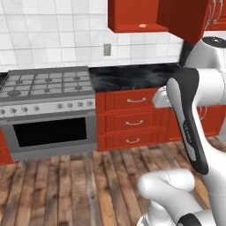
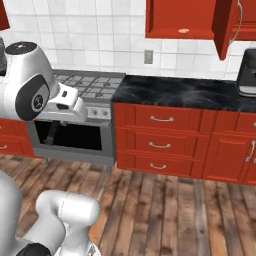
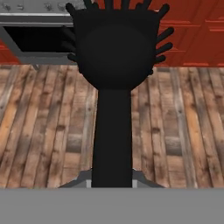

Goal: Pick up the dish brush and bar soap from the sink, and place them back in the cabinet, and close the cabinet door.

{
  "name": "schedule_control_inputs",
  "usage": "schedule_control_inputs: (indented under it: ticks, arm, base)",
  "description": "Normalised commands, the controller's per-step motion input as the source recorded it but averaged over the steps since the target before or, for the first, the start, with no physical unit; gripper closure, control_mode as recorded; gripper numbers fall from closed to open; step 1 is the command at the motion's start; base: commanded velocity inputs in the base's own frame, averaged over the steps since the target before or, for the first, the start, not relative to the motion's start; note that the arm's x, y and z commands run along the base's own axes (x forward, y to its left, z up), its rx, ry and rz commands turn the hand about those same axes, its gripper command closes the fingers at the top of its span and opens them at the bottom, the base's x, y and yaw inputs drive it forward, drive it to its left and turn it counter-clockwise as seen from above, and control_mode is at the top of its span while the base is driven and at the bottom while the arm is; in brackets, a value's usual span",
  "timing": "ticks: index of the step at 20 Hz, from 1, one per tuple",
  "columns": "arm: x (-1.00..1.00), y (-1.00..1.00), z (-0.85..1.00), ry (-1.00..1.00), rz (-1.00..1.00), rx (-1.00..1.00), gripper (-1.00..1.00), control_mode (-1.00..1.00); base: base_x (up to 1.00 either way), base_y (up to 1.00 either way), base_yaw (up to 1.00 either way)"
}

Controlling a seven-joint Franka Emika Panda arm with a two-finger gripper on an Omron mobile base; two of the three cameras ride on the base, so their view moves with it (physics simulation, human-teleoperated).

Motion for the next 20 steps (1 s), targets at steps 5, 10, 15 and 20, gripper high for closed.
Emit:
schedule_control_inputs:
  ticks: [5, 10, 15, 20]
  arm:
    - [0.00, 0.00, 0.00, 0.00, 0.00, 0.00, 1.00, 1.00]
    - [0.00, 0.00, 0.00, 0.00, 0.00, 0.00, 1.00, 1.00]
    - [0.00, 0.00, 0.00, 0.00, 0.00, 0.00, 1.00, 1.00]
    - [0.00, 0.00, 0.00, 0.00, 0.00, 0.00, 1.00, 1.00]
  base:
    - [0.58, -0.42, -0.11]
    - [0.64, -0.38, -0.08]
    - [0.68, -0.36, -0.06]
    - [0.72, -0.34, -0.03]
